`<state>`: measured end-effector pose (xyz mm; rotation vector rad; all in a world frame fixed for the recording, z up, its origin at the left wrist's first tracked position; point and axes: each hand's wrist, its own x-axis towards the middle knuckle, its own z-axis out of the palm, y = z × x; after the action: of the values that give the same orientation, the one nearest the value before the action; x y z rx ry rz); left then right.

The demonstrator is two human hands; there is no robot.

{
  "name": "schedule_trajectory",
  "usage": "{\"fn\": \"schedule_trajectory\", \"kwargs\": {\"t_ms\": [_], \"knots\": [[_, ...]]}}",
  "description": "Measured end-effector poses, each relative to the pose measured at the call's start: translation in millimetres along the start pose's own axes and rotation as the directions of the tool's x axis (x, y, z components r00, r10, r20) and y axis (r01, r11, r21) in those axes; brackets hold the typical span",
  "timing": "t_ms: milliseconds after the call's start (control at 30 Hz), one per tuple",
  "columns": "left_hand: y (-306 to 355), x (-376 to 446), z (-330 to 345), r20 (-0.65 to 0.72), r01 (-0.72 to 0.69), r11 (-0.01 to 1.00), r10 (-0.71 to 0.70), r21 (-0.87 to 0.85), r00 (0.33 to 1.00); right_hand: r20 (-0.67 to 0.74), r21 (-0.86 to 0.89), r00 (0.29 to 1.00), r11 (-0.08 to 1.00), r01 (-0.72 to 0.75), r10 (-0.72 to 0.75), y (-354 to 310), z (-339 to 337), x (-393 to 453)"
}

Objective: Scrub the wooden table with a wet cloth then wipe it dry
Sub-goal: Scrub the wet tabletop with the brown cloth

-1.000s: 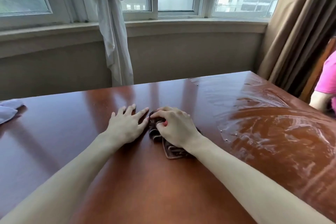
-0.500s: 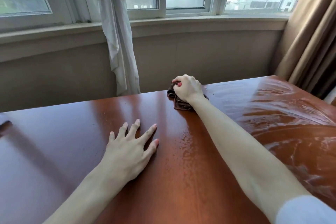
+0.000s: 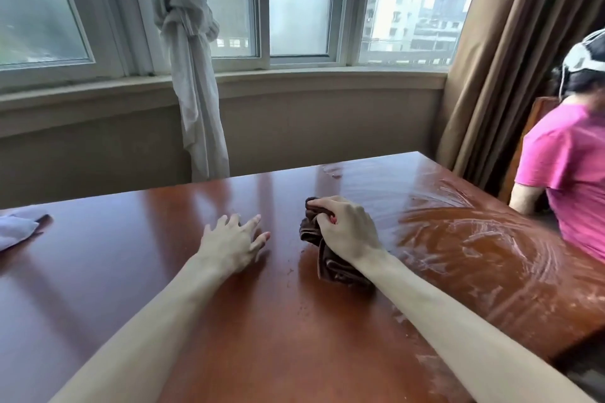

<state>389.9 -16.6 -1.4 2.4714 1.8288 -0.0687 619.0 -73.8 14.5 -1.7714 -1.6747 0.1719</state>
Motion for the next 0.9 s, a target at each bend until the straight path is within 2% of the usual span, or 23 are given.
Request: {"fn": "schedule_trajectory", "kwargs": {"t_ms": [133, 300, 400, 600, 767, 900], "knots": [[9.6, -26.7, 1.5, 0.075, 0.026, 0.996, -0.02, -0.085, 0.997, 0.059, -0.108, 0.998, 0.994, -0.009, 0.016, 3.1, -9.7, -75.2], [-0.3, -38.4, 7.2, 0.139, 0.027, 0.999, -0.021, -0.043, 0.99, 0.26, -0.138, 0.966, 0.989, 0.044, -0.007, 0.5, -17.8, -85.5], [-2.3, -37.1, 15.5, 0.119, 0.012, 1.0, -0.013, 0.005, 0.993, 0.191, -0.101, 0.981, 0.994, 0.05, -0.03, 7.3, -12.8, -80.1], [-1.8, -33.6, 18.6, 0.093, -0.005, 0.998, 0.0, 0.056, 0.996, 0.081, -0.134, 0.997, 0.991, 0.02, -0.009, 23.8, 29.7, 37.2], [-1.4, -29.2, 26.4, 0.076, -0.002, 0.995, -0.006, 0.097, 0.997, -0.001, -0.168, 0.993, 0.979, -0.115, 0.117, 51.1, 70.1, 164.9], [-0.4, -28.3, 25.4, 0.097, 0.007, 0.995, -0.017, 0.103, 0.995, -0.014, -0.189, 0.992, 0.974, -0.128, 0.128, 60.7, 84.6, 213.6]]}}
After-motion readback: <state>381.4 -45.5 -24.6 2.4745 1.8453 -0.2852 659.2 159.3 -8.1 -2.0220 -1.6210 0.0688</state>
